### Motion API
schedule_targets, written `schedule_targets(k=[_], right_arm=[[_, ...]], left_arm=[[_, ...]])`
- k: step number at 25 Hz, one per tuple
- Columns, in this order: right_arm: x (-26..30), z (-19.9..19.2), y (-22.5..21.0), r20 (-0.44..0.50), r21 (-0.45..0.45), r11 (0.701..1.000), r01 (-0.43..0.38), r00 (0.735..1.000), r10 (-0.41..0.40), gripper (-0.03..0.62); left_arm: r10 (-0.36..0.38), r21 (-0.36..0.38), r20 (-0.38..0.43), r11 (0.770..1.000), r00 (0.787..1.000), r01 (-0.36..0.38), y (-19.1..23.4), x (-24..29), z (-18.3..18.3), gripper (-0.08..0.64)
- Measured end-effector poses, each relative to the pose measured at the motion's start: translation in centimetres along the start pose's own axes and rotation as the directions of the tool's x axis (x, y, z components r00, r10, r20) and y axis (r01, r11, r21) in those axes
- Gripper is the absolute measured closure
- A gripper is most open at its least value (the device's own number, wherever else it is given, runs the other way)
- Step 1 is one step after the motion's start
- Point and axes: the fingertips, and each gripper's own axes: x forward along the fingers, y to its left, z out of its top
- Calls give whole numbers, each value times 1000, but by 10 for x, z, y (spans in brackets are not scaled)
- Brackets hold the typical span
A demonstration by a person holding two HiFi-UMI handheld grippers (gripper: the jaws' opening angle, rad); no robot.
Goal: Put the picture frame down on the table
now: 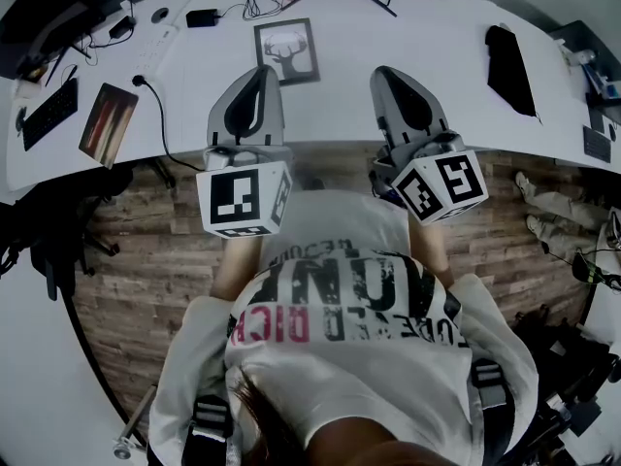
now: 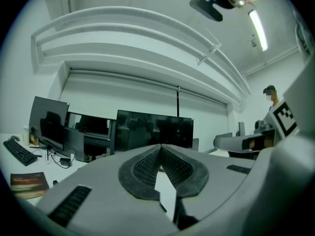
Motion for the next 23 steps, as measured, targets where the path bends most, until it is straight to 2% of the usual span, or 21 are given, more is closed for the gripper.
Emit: schedule_targets(k=[12, 23], right_arm=[[4, 1, -14, -2, -11, 1000, 21, 1000, -21, 591], [12, -1, -19, -15, -22, 1000, 17, 1000, -18, 591]], left_arm=[[-43, -10, -12, 999, 999, 43, -11, 16, -6, 557], [-49, -34, -19, 998, 999, 48, -9, 24, -11, 557]])
